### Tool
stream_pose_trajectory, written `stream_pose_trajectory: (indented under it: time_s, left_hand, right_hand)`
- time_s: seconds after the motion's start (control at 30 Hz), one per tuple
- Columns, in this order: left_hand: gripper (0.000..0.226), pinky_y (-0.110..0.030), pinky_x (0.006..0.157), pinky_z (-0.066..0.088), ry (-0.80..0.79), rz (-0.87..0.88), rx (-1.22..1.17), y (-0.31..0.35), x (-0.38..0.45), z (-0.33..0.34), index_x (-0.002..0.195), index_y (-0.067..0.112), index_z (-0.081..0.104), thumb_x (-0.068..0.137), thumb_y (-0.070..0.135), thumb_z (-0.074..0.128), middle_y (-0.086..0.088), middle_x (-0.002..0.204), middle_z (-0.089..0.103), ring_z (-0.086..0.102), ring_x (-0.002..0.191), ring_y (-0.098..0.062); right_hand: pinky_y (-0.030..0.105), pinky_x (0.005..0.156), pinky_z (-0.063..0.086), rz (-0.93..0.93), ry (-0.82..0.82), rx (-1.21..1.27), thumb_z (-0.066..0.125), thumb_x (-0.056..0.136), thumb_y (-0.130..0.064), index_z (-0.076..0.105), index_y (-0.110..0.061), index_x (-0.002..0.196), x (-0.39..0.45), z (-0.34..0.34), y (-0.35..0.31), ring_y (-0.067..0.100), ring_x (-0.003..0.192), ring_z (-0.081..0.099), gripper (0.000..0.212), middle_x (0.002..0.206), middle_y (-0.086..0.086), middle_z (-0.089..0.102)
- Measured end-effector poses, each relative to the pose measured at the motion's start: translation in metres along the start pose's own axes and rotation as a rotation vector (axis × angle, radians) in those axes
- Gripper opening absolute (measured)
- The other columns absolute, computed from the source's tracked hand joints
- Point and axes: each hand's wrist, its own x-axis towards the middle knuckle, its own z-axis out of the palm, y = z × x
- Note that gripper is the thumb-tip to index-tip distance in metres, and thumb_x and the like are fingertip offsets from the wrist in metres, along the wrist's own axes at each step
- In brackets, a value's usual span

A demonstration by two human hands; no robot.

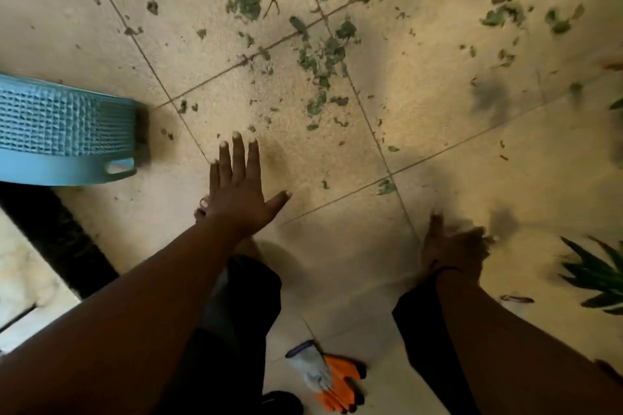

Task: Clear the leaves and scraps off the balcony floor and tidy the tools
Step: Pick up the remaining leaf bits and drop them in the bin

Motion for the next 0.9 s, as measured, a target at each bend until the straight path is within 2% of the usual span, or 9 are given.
stream_pose_trajectory:
  time_s: [0.13,0.23,0.33,0.4,0.53,0.63,0.7,0.8,0.9]
  left_hand:
    - [0.110,-0.042,0.119,-0.012,0.157,-0.055,-0.027,-0.008,0.029,0.028,0.154,0.011,-0.015,0.082,0.082,0.030,-0.013,0.161,-0.023,-0.021,0.149,-0.028]
    - [0.112,-0.043,0.121,-0.011,0.201,-0.148,-0.103,-0.006,0.050,0.040,0.154,0.008,-0.013,0.081,0.084,0.025,-0.014,0.162,-0.019,-0.019,0.149,-0.027]
    - [0.114,-0.039,0.116,-0.022,0.226,-0.117,-0.154,0.018,0.068,0.046,0.154,0.008,-0.013,0.078,0.088,0.017,-0.019,0.160,-0.020,-0.022,0.148,-0.033]
    - [0.110,-0.041,0.115,-0.023,0.211,0.061,-0.110,0.050,0.084,0.044,0.154,0.006,-0.010,0.081,0.085,0.014,-0.022,0.160,-0.015,-0.020,0.147,-0.036]
    - [0.099,-0.052,0.121,0.000,0.217,0.411,-0.154,0.120,0.123,0.014,0.155,0.005,0.004,0.086,0.074,0.021,-0.019,0.163,0.001,-0.004,0.150,-0.035]
    - [0.089,-0.046,0.122,-0.001,0.350,0.284,-0.329,0.134,0.142,-0.024,0.155,0.005,0.010,0.089,0.064,0.021,-0.015,0.163,0.006,0.002,0.151,-0.031]
    - [0.083,-0.043,0.121,-0.004,0.448,0.183,-0.390,0.118,0.145,-0.048,0.156,0.008,0.009,0.094,0.062,0.022,-0.013,0.164,0.005,0.003,0.152,-0.027]
    - [0.078,-0.043,0.121,-0.006,0.464,0.166,-0.303,0.070,0.131,-0.070,0.157,0.012,0.005,0.098,0.058,0.027,-0.010,0.165,0.000,-0.001,0.152,-0.024]
    - [0.083,-0.043,0.121,-0.005,0.372,0.151,-0.082,0.010,0.109,-0.071,0.157,0.012,0.003,0.095,0.065,0.022,-0.012,0.164,-0.004,-0.004,0.151,-0.026]
  right_hand:
    - [0.055,0.119,0.006,0.070,-0.032,0.044,0.021,0.072,-0.092,-0.005,0.001,0.151,0.029,0.041,-0.009,0.042,0.146,0.005,0.125,0.159,0.024,-0.001]
    - [0.056,0.116,0.000,-0.216,0.012,-0.053,0.013,0.069,-0.092,-0.002,0.006,0.150,0.015,0.072,-0.038,0.049,0.144,0.001,0.128,0.156,0.032,-0.001]
    - [0.057,0.115,0.001,-0.552,0.118,-0.121,0.022,0.079,-0.084,0.011,0.006,0.150,0.014,0.087,-0.072,0.051,0.143,0.006,0.115,0.155,0.034,0.009]
    - [0.056,0.116,0.000,-0.793,0.197,-0.177,0.026,0.085,-0.077,0.014,0.005,0.150,0.018,0.084,-0.087,0.051,0.143,0.007,0.105,0.155,0.033,0.012]
    - [0.053,0.118,0.003,-1.115,0.279,-0.271,0.025,0.091,-0.059,0.016,0.001,0.151,0.028,0.066,-0.135,0.046,0.144,0.010,0.085,0.156,0.028,0.016]
    - [0.046,0.119,-0.002,-1.250,0.291,-0.271,0.018,0.090,-0.054,0.012,-0.002,0.153,0.037,0.038,-0.205,0.040,0.147,0.005,0.082,0.159,0.024,0.007]
    - [0.044,0.119,-0.005,-1.269,0.276,-0.261,0.020,0.090,-0.065,0.007,0.001,0.153,0.051,0.018,-0.229,0.038,0.148,0.000,0.092,0.159,0.024,-0.001]
    - [0.046,0.119,-0.003,-1.294,0.304,-0.305,0.029,0.080,-0.083,0.009,0.006,0.151,0.059,0.014,-0.193,0.040,0.147,0.002,0.115,0.158,0.028,0.003]
    - [0.053,0.119,0.005,-1.333,0.211,-0.463,0.030,0.073,-0.088,0.014,0.007,0.149,0.046,0.045,-0.115,0.044,0.145,0.009,0.123,0.157,0.028,0.007]
